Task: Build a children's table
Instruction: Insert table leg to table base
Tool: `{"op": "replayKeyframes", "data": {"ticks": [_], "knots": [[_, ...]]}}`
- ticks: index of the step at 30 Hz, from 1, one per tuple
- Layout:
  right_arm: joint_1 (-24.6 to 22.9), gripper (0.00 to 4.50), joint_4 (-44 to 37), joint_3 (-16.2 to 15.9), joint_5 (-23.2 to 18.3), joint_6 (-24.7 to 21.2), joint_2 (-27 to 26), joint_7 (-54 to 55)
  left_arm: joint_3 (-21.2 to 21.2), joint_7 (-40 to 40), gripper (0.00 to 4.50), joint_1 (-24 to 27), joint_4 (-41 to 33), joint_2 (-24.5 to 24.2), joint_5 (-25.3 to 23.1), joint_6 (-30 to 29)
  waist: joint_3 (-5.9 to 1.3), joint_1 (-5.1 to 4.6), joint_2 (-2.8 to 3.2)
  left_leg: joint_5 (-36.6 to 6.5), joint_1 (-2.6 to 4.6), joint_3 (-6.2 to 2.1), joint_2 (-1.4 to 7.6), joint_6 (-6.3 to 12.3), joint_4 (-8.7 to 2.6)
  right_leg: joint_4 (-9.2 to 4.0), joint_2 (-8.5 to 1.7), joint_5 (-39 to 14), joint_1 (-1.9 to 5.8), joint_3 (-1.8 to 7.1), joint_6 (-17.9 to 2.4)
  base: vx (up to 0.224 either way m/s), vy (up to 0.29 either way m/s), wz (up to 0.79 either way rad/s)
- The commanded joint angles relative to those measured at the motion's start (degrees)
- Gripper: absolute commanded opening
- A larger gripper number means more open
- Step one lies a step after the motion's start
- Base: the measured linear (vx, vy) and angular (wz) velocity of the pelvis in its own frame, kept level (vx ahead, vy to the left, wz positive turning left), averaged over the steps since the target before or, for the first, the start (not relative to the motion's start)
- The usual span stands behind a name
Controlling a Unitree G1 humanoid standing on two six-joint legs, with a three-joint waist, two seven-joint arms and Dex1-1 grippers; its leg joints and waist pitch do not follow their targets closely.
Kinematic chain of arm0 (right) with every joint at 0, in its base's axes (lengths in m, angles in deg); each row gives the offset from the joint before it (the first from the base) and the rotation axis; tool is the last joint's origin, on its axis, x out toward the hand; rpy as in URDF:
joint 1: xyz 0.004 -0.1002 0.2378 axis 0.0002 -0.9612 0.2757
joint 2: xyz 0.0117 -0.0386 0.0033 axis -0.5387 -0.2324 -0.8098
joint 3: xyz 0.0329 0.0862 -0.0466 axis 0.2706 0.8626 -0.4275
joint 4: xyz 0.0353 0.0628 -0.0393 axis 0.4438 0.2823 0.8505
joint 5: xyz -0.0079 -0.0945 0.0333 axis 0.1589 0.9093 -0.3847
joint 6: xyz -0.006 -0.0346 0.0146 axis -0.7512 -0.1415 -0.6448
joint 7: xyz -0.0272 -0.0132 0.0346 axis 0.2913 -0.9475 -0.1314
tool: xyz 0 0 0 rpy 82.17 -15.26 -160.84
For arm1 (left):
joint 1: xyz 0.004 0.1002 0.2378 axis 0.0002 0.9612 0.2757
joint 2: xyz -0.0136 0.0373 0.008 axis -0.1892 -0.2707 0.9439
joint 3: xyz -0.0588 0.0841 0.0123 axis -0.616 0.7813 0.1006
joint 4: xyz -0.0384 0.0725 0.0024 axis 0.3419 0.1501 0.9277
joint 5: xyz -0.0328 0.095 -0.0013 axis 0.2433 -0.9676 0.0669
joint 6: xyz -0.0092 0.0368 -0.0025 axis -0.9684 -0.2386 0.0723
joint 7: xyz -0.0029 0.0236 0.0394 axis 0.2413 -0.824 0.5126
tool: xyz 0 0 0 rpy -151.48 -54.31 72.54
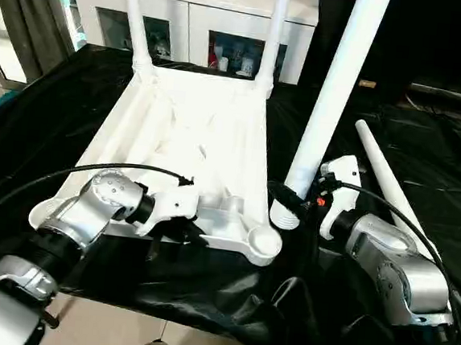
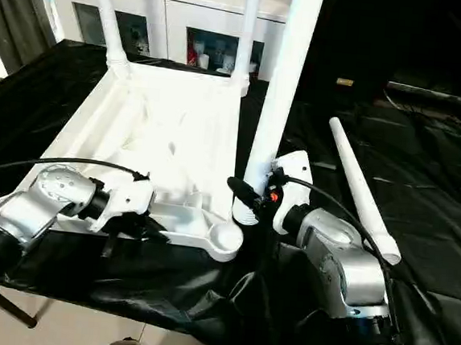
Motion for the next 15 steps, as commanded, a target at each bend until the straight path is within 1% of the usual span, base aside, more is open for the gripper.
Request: {"op": "replayKeyframes", "data": {"ticks": [1,2,3,4,5,6,7,8,9,10,11,13,14,15], "knots": [[1.8,1.93,0.3,0.3,0.0,0.1,0.2,-0.3,-3.4,-4.4,0.0,-1.5,-1.1,1.0,1.4,-1.8,-4.22,-0.06,0.56,-18.6,1.43,-0.81,2.02,-3.53,-4.48,-4.39,-3.72,-13.8,2.19,2.52,-10.0,0.0,0.0,0.0],[2.2,1.93,1.2,0.1,0.2,0.3,-0.1,-0.3,-3.8,-6.3,0.0,-1.5,-1.4,1.9,1.3,-3.4,-4.22,-0.17,0.34,-18.5,1.37,-0.76,2.04,-3.48,-4.51,-4.32,-3.72,-13.8,2.28,2.5,-10.1,0.0,0.0,0.0],[2.9,1.93,2.8,-0.3,0.6,0.7,-0.5,-0.3,-4.3,-8.7,0.0,-1.4,-1.8,3.4,1.4,-5.2,-4.2,-0.31,0.26,-18.0,1.28,-0.74,2.0,-3.27,-4.42,-4.34,-3.82,-14.3,2.34,2.47,-10.3,0.0,0.0,0.0],[3.3,1.93,3.8,-0.5,0.8,0.9,-0.7,-0.3,-4.6,-9.9,0.0,-1.3,-2.0,4.3,1.4,-6.1,-4.16,-0.31,0.38,-17.9,1.24,-0.78,1.91,-3.22,-4.34,-4.47,-3.83,-15.0,2.29,2.45,-10.1,0.0,0.0,0.0],[3.5,1.93,4.2,-0.6,1.0,1.0,-0.8,-0.3,-4.6,-10.3,0.0,-1.2,-2.0,4.6,1.3,-6.3,-4.15,-0.34,0.36,-17.7,1.25,-0.76,1.93,-2.96,-4.32,-4.73,-3.94,-16.1,2.32,2.48,-9.8,0.0,0.0,0.0],[3.8,1.93,5.0,-0.8,1.3,1.2,-1.0,-0.3,-4.7,-11.1,0.0,-1.1,-2.1,5.3,1.1,-6.9,-4.2,-0.42,0.11,-17.2,1.16,-0.73,1.93,-2.79,-4.31,-4.74,-3.89,-16.0,2.41,2.49,-9.6,0.0,0.0,0.0],[4.6,1.93,6.4,-1.2,1.6,1.6,-1.2,-0.3,-4.6,-12.8,0.0,-1.0,-2.2,6.3,0.3,-8.1,-4.26,-0.74,0.01,-15.6,0.95,-0.74,1.86,-2.48,-4.28,-4.53,-3.68,-14.4,2.47,2.41,-9.6,0.0,0.0,0.0],[4.9,1.93,6.9,-1.3,1.8,1.7,-1.3,-0.4,-4.6,-13.4,0.0,-1.0,-2.3,6.7,0.1,-8.6,-4.29,-0.9,0.05,-14.8,0.89,-0.68,1.83,-2.23,-4.21,-4.52,-3.63,-13.5,2.52,2.44,-9.7,0.0,0.0,0.0],[5.3,1.93,7.5,-1.5,1.8,1.7,-1.4,-0.6,-4.6,-14.1,0.0,-1.0,-2.4,7.3,-0.2,-9.1,-4.33,-1.02,-0.32,-14.4,0.85,-0.62,1.81,-2.03,-4.17,-4.46,-3.63,-13.2,2.58,2.4,-9.7,0.0,0.0,0.0],[5.9,1.93,8.1,-1.8,2.0,1.8,-1.4,-0.9,-4.8,-14.8,0.0,-1.1,-2.4,8.0,-0.1,-9.8,-4.34,-1.05,-0.22,-14.1,0.79,-0.69,1.79,-1.89,-4.16,-4.38,-3.68,-13.0,2.66,2.37,-9.8,0.0,0.0,0.0],[6.4,1.93,8.6,-2.3,2.3,1.9,-1.4,-1.2,-5.0,-15.3,0.0,-0.9,-3.1,8.6,0.1,-10.4,-4.31,-1.24,-0.49,-13.5,0.82,-0.54,1.77,-1.37,-4.07,-4.42,-3.54,-12.6,2.6,2.38,-9.8,0.0,0.0,0.0],[6.5,1.93,8.6,-2.4,2.4,1.9,-1.3,-1.3,-5.0,-15.4,0.0,-0.8,-3.4,8.6,0.1,-10.6,-4.35,-1.25,-0.28,-12.8,0.82,-0.52,1.79,-1.0,-4.01,-4.4,-3.58,-12.3,2.61,2.42,-9.9,0.0,0.0,0.0],[6.5,1.93,8.6,-2.4,2.4,1.9,-1.3,-1.3,-5.0,-15.4,0.0,-0.8,-3.4,8.6,0.1,-10.6,-4.37,-1.25,-0.26,-12.7,0.87,-0.51,1.8,-0.9,-3.99,-4.4,-3.55,-12.1,2.56,2.43,-9.9,0.0,0.0,0.0],[7.4,1.93,10.2,-2.5,2.8,2.5,-1.3,-1.5,-5.4,-16.6,0.0,-1.4,-2.3,9.2,-0.2,-10.7,-4.34,-1.33,-0.53,-12.4,0.82,-0.44,1.78,-0.65,-3.98,-4.41,-3.45,-11.6,2.57,2.43,-9.9,0.0,0.0,0.0]]}}
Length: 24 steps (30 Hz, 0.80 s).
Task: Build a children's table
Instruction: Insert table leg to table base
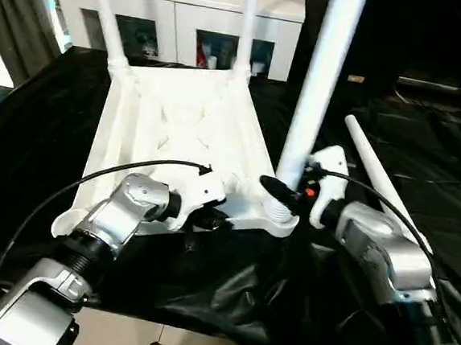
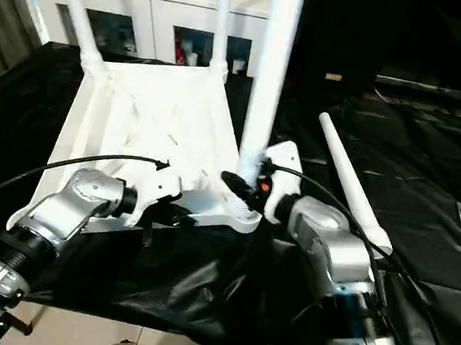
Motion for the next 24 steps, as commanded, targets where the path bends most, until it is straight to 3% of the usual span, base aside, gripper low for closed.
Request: {"op": "replayKeyframes", "data": {"ticks": [1,5,7,8,11,18,24], "knots": [[2.1,1.93,3.1,0.1,0.9,1.7,0.0,-0.4,-4.0,-4.4,0.0,-1.2,0.8,1.6,1.6,0.4,-4.31,0.25,-0.68,-12.4,0.82,-0.53,1.75,-0.62,-3.94,-4.31,-3.51,-11.5,2.7,2.34,-10.1,0.0,0.0,0.0],[4.8,1.93,7.9,0.2,1.7,3.3,-0.3,-1.2,-5.3,-6.0,0.0,-1.5,1.7,2.9,1.9,-0.6,-4.23,0.12,-0.86,-12.4,0.75,-0.46,1.72,-0.56,-3.88,-4.49,-3.63,-13.3,2.73,2.33,-10.1,0.0,0.0,0.0],[5.1,1.93,7.9,0.1,1.5,2.8,0.1,-1.7,-5.9,-6.3,0.0,-1.2,1.3,3.2,2.3,-1.0,-4.39,0.15,-0.97,-10.5,0.73,-0.38,1.74,0.0,-3.71,-4.22,-3.51,-10.5,2.8,2.34,-10.3,0.0,0.0,0.0],[5.0,1.93,7.8,0.1,1.5,2.7,0.2,-1.8,-6.0,-6.4,0.0,-1.2,1.3,3.2,2.4,-1.0,-4.41,0.12,-1.52,-9.5,0.63,-0.33,1.67,0.59,-3.64,-4.01,-3.48,-9.4,2.96,2.31,-10.4,0.0,0.0,0.0],[4.8,1.93,7.6,0.1,1.7,2.5,1.1,-2.5,-6.4,-6.6,0.0,-0.7,0.8,2.9,2.6,-1.2,-4.34,0.02,-1.6,-9.0,0.67,-0.21,1.66,1.33,-3.6,-4.13,-3.45,-9.3,2.86,2.31,-10.4,0.0,0.0,0.0],[5.3,1.93,10.1,1.2,2.0,4.0,2.6,-3.7,-6.2,-5.8,0.0,0.0,0.7,2.3,1.7,-1.0,-4.18,-0.28,-1.79,-10.5,0.68,-0.25,1.69,1.07,-3.68,-4.51,-3.63,-13.3,2.78,2.28,-9.4,0.0,0.0,0.0],[5.5,1.93,9.9,2.4,1.7,3.5,3.4,-3.6,-5.0,-4.8,0.0,0.3,0.6,1.4,0.3,-1.0,-4.14,-0.8,-1.58,-10.3,0.64,-0.27,1.65,1.13,-3.69,-4.52,-3.45,-13.0,2.78,2.26,-9.7,0.0,0.0,0.0]]}}
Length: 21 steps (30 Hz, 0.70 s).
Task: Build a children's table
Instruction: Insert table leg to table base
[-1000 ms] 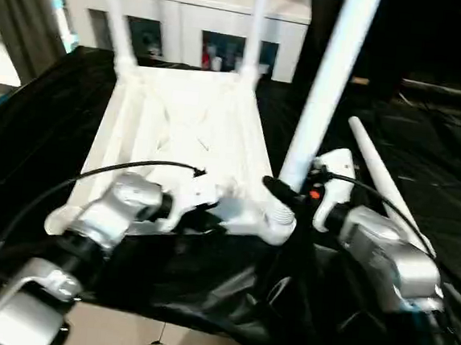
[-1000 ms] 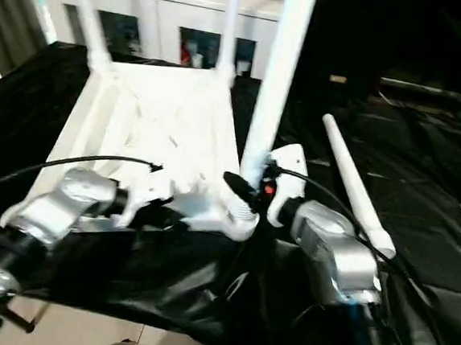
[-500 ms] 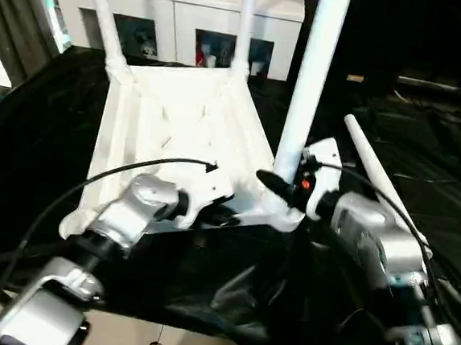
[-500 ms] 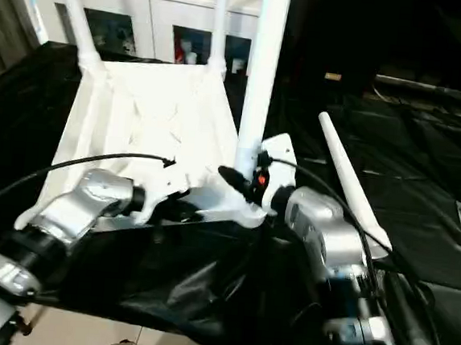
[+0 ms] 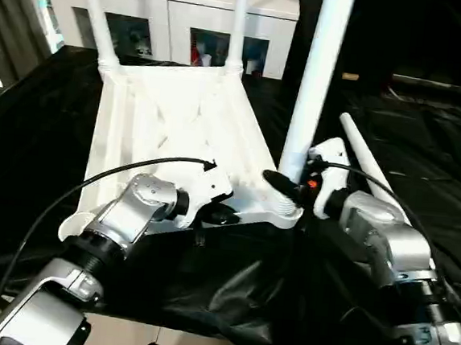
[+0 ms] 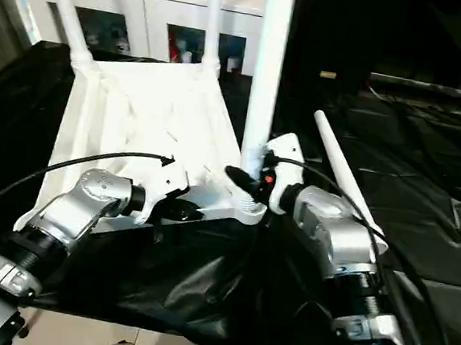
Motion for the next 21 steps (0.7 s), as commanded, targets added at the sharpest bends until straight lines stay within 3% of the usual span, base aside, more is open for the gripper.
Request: {"op": "replayKeyframes", "data": {"ticks": [1,8,9,21], "knots": [[0.6,1.93,-0.2,1.2,-0.2,-0.6,0.7,0.1,-3.0,-1.5,0.0,0.5,-0.3,-0.6,0.7,0.4,-4.27,0.68,-1.2,-10.4,0.66,-0.34,1.63,1.13,-3.7,-4.55,-3.44,-12.8,2.85,2.22,-9.8,0.0,0.0,0.0],[0.4,1.93,2.5,1.2,-0.6,-0.6,0.1,-0.9,-3.0,-1.5,0.0,-0.4,0.4,-0.4,0.5,1.1,-4.3,0.65,-1.13,-10.6,0.74,-0.34,1.69,1.34,-3.65,-4.54,-3.47,-12.5,2.82,2.21,-10.4,0.0,0.0,0.0],[1.2,1.93,4.5,2.1,-1.1,0.0,-1.1,-0.3,-3.0,-1.5,0.0,-0.5,0.4,-0.3,0.6,1.2,-4.35,0.71,-0.88,-10.7,0.78,-0.38,1.69,1.29,-3.63,-4.49,-3.5,-12.3,2.8,2.21,-10.6,0.0,0.0,0.0],[2.9,1.91,13.7,7.7,-4.7,2.2,-4.1,-0.4,-2.9,-1.1,0.0,-0.8,0.5,-0.8,0.3,1.9,-4.34,0.59,-0.96,-11.3,0.78,-0.38,1.73,1.11,-3.75,-4.49,-3.56,-12.2,2.88,2.13,-11.5,0.0,0.0,0.0]]}}
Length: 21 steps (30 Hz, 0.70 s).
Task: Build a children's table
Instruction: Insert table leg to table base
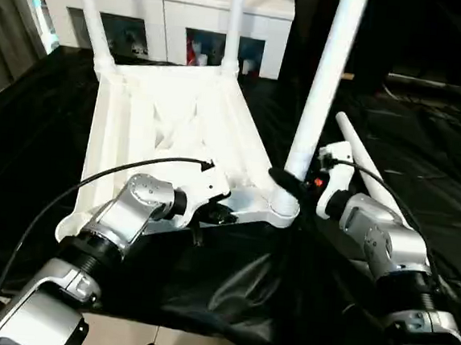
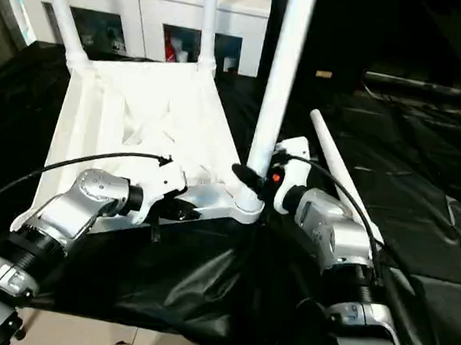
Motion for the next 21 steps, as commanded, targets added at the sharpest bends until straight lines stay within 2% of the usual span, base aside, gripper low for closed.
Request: {"op": "replayKeyframes", "data": {"ticks": [1,3,4,6,8,9,11,12,13,14,16,17,20,21], "knots": [[-1.2,1.91,2.0,1.9,-0.8,0.6,-0.1,0.0,-2.8,-1.2,0.0,-0.8,0.1,-0.7,0.8,1.3,-4.35,0.79,-0.84,-11.1,0.76,-0.38,1.72,1.13,-3.75,-4.45,-3.56,-11.9,2.87,2.17,-11.4,0.0,0.0,0.0],[-1.7,1.91,2.2,2.3,-1.1,0.8,-0.2,-0.3,-2.9,-1.3,0.0,-0.8,0.0,-0.7,0.7,1.3,-4.35,0.87,-0.86,-11.2,0.8,-0.34,1.76,1.25,-3.73,-4.49,-3.63,-11.6,2.85,2.18,-11.6,0.0,0.0,0.0],[-3.3,1.91,2.8,3.3,-1.9,1.3,-0.5,-0.5,-2.9,-1.3,0.0,-0.7,0.0,-0.7,0.7,1.3,-4.34,0.93,-0.6,-11.4,0.79,-0.37,1.76,1.24,-3.76,-4.49,-3.61,-11.6,2.84,2.17,-11.6,0.0,0.0,0.0],[-5.2,1.91,3.4,4.4,-2.6,2.4,-1.2,-0.4,-3.0,-1.3,0.0,-0.8,0.0,-0.8,0.6,1.3,-4.34,0.93,-0.8,-11.7,0.74,-0.35,1.74,1.25,-3.77,-4.55,-3.62,-11.8,2.86,2.17,-11.6,0.0,0.0,0.0],[-6.8,1.91,3.6,5.0,-3.1,3.4,-2.0,-0.1,-3.0,-1.3,0.0,-0.9,0.1,-0.8,0.6,1.5,-4.37,1.05,-0.19,-12.1,0.79,-0.47,1.82,1.06,-3.84,-4.54,-3.68,-11.8,2.8,2.16,-11.7,0.0,0.0,0.0],[-7.3,1.91,3.6,5.2,-3.3,3.7,-2.3,-0.1,-3.0,-1.3,0.0,-0.9,0.1,-0.9,0.5,1.5,-4.33,0.94,-0.41,-12.7,0.77,-0.47,1.81,1.03,-3.92,-4.62,-3.63,-12.1,2.82,2.14,-11.8,0.0,0.0,0.0],[-8.9,1.91,3.4,5.6,-3.5,4.6,-3.0,0.0,-3.1,-1.3,0.0,-1.2,0.5,-0.9,0.5,1.7,-4.25,1.05,0.02,-13.4,0.79,-0.52,1.8,0.75,-4.01,-4.77,-3.63,-12.7,2.73,2.15,-11.7,0.0,0.0,0.0],[-9.4,1.91,3.3,5.6,-3.4,5.0,-3.2,-0.1,-3.1,-1.4,0.0,-1.3,0.6,-0.9,0.4,1.7,-4.29,1.0,-0.07,-13.8,0.89,-0.53,1.82,0.62,-4.05,-4.8,-3.6,-13.0,2.72,2.13,-11.6,0.0,0.0,0.0],[-10.7,1.91,2.9,5.3,-3.2,6.5,-3.5,-0.3,-3.1,-1.4,0.0,-1.6,0.9,-0.9,0.4,1.9,-4.27,1.07,0.12,-14.8,0.91,-0.62,1.83,0.38,-4.12,-4.88,-3.68,-13.8,2.72,2.15,-11.5,0.0,0.0,0.0],[-11.2,1.91,2.8,5.1,-2.9,7.3,-3.6,-0.4,-3.1,-1.4,0.0,-1.7,1.1,-0.9,0.3,1.9,-4.26,1.03,0.01,-15.0,0.9,-0.61,1.83,0.36,-4.15,-4.96,-3.66,-14.0,2.73,2.14,-11.4,0.0,0.0,0.0],[-12.2,1.91,2.3,3.8,-1.3,9.7,-3.6,-0.7,-3.2,-1.4,0.0,-2.0,1.5,-1.0,0.2,2.1,-4.24,1.08,0.37,-15.7,0.94,-0.72,1.81,0.12,-4.22,-5.0,-3.64,-14.6,2.7,2.15,-11.3,0.0,0.0,0.0],[-12.2,1.91,2.3,3.8,-1.3,9.7,-3.6,-0.7,-3.2,-1.4,0.0,-2.0,1.5,-1.0,0.2,2.1,-4.21,1.05,0.31,-15.9,0.91,-0.69,1.83,0.08,-4.26,-5.09,-3.61,-14.9,2.66,2.16,-11.2,0.0,0.0,0.0],[-14.0,1.91,0.0,0.0,2.4,12.9,-2.7,-1.8,-3.1,-1.4,0.0,-2.3,2.0,-1.0,0.0,2.4,-4.13,0.97,0.46,-17.2,0.99,-0.8,1.85,-0.3,-4.41,-5.24,-3.55,-16.2,2.61,2.12,-10.8,0.0,0.0,0.0],[-14.3,1.91,-1.1,-0.9,3.3,13.2,-2.3,-2.0,-3.0,-1.4,0.0,-2.4,2.3,-1.0,-0.2,2.7,-4.11,0.94,0.34,-17.5,0.99,-0.79,1.81,-0.33,-4.43,-5.33,-3.57,-16.8,2.62,2.17,-10.5,0.0,0.0,0.0]]}}
